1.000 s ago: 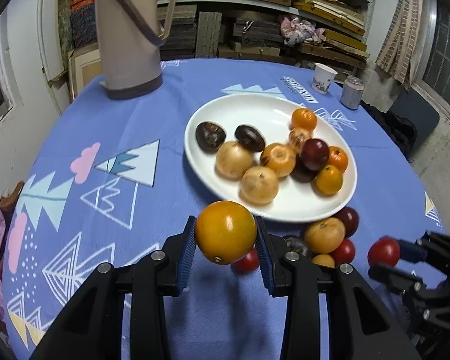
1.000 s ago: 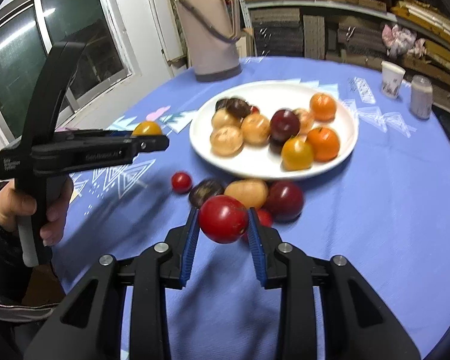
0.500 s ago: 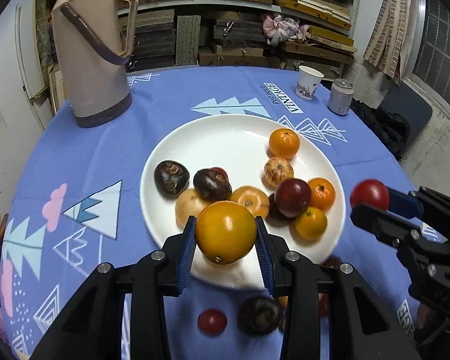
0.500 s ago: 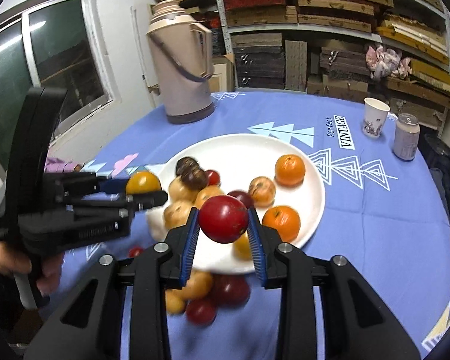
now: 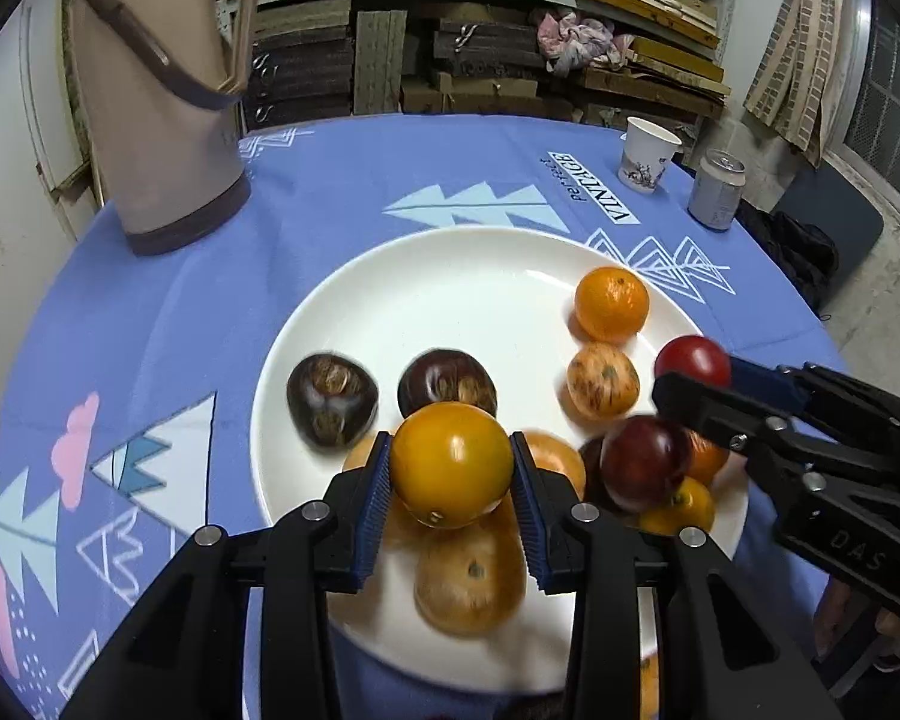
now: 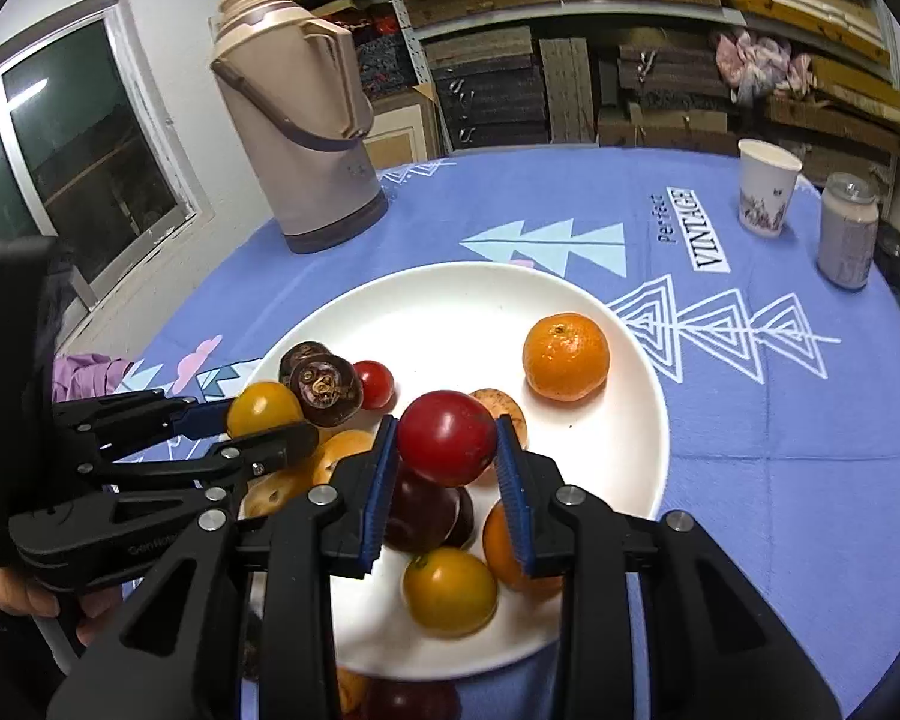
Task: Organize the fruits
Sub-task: 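Carry both tomatoes over the plate and open both grippers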
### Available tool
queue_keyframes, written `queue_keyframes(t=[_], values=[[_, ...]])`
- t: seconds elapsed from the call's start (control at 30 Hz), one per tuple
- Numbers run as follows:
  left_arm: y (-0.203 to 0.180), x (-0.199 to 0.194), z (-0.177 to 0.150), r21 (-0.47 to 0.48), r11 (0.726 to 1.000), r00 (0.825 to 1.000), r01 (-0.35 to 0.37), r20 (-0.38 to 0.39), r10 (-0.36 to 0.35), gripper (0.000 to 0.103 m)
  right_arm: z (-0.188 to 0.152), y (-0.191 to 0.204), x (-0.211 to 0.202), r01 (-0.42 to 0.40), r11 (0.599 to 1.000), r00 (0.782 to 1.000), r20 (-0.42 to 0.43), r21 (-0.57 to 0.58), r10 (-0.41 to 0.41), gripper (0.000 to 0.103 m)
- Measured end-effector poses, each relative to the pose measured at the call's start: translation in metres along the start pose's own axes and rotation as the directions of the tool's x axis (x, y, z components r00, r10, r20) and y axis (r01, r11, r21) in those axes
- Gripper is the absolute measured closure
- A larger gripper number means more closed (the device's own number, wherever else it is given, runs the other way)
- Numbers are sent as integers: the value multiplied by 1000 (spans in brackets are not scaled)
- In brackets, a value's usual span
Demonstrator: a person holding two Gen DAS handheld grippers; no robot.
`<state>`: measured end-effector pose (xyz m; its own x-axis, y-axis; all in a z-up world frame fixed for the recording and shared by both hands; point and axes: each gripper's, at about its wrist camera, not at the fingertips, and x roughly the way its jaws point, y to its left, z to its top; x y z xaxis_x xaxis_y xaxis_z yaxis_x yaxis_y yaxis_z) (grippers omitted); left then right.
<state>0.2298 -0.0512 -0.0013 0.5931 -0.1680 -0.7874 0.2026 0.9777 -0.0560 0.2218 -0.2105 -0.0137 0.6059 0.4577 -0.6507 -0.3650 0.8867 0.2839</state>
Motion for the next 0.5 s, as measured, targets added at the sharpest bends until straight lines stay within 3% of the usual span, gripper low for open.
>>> queue_keyframes(t=[0.3,0.5], values=[[1,28,18,-21,999,998,44,-46,-45,64,8,-9,25,10,999,1000,-21,34,-9,70],[4,17,20,-24,1000,1000,2,-5,-2,45,11,-8,19,21,999,1000,-2,33,-21,61]])
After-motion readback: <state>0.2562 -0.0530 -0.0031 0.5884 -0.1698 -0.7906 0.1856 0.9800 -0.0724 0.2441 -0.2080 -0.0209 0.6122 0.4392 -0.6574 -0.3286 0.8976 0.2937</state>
